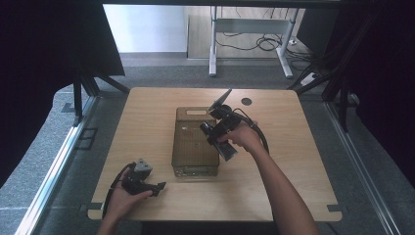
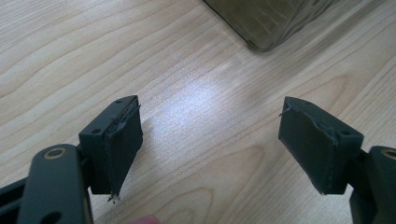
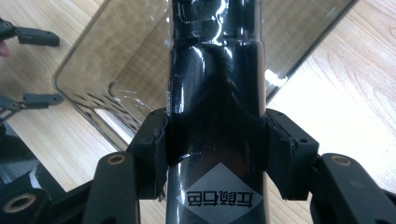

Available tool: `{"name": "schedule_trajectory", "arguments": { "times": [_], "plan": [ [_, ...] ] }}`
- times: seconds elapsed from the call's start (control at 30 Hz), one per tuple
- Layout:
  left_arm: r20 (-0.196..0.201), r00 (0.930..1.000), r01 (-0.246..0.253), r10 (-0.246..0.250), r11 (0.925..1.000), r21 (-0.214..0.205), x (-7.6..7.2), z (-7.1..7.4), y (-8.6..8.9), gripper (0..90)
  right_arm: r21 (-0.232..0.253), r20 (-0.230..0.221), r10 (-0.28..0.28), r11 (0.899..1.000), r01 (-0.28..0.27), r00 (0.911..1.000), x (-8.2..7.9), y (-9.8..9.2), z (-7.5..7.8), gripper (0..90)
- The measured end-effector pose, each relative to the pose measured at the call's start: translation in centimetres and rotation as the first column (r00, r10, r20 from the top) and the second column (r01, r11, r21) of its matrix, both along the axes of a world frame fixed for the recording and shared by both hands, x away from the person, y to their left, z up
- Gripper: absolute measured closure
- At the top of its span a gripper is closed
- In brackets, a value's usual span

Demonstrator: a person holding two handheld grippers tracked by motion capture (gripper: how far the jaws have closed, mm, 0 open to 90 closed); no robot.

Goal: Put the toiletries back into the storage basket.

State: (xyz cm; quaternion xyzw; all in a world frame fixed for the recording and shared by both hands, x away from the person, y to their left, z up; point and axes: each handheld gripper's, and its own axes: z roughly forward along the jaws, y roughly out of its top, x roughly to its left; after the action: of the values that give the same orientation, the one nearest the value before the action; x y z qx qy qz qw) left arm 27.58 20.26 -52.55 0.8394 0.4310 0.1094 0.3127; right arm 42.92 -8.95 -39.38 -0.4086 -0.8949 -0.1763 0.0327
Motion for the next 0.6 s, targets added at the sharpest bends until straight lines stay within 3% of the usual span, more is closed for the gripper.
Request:
{"name": "schedule_trajectory", "arguments": {
  "times": [0.6],
  "plan": [
    [-0.002,1.0000,0.006,-0.006,0.9998,-0.016,0.0,0.1,0.0,22.1,0.009,-0.058,-0.062,0.998,0.062,0.9964,2.0,3.6,0.4,46.0]
  ]
}}
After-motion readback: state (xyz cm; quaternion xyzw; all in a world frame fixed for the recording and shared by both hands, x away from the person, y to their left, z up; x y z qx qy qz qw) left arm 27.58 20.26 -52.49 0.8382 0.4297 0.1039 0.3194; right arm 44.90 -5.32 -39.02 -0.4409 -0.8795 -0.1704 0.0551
